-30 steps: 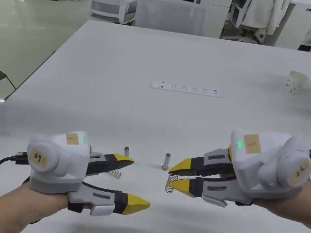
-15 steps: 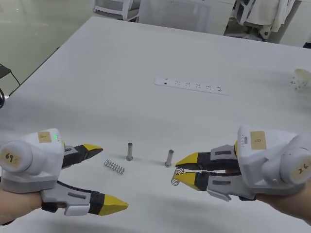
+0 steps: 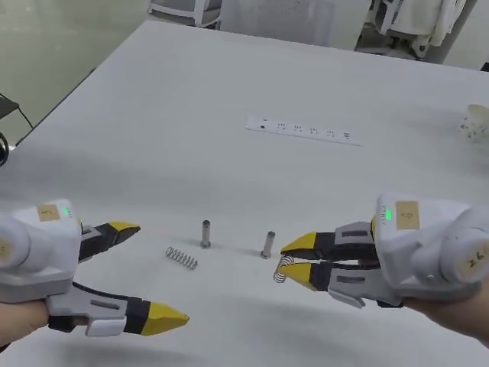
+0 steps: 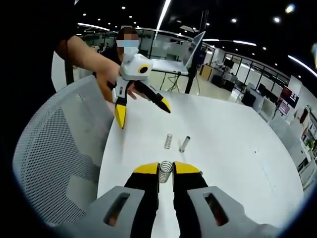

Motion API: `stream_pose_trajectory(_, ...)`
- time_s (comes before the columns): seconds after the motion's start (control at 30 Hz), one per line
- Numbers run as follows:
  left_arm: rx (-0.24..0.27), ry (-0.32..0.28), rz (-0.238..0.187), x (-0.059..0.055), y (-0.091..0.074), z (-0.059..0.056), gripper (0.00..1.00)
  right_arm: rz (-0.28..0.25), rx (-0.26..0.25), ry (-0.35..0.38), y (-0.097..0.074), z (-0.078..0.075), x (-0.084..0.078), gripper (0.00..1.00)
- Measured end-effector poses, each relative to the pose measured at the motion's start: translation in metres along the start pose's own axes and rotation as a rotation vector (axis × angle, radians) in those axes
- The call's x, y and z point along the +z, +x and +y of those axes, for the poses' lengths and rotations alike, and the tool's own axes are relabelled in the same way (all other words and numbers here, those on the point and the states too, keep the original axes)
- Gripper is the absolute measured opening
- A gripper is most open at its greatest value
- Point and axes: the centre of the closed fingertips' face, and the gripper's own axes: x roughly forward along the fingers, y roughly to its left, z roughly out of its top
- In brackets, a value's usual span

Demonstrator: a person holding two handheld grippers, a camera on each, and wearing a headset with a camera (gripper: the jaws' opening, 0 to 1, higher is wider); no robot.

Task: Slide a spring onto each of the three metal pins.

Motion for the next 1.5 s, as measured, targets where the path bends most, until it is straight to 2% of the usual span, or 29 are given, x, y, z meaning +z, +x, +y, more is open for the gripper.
stream_pose_trajectory(0.33,0.012,-0.017,0.002,-0.004,-0.003,0.002,0.98,0.014,-0.007,0.004,0.004,-0.007,-0.005,0.07)
stream_pose_trajectory(0.57,0.021,-0.019,-0.005,-0.003,-0.006,0.004,0.98,0.024,-0.026,0.005,0.005,-0.022,-0.007,0.07)
stream_pose_trajectory(0.77,0.022,-0.023,0.003,-0.007,-0.008,0.004,0.97,0.034,-0.042,-0.001,0.007,-0.036,-0.007,0.07)
stream_pose_trajectory(1.1,0.029,-0.031,0.002,-0.009,-0.011,0.006,0.96,0.042,-0.063,0.002,0.015,-0.053,-0.009,0.07)
stream_pose_trajectory(1.5,0.029,-0.036,0.004,-0.009,-0.012,0.006,0.97,0.032,-0.094,0.057,0.025,-0.073,-0.013,0.07)
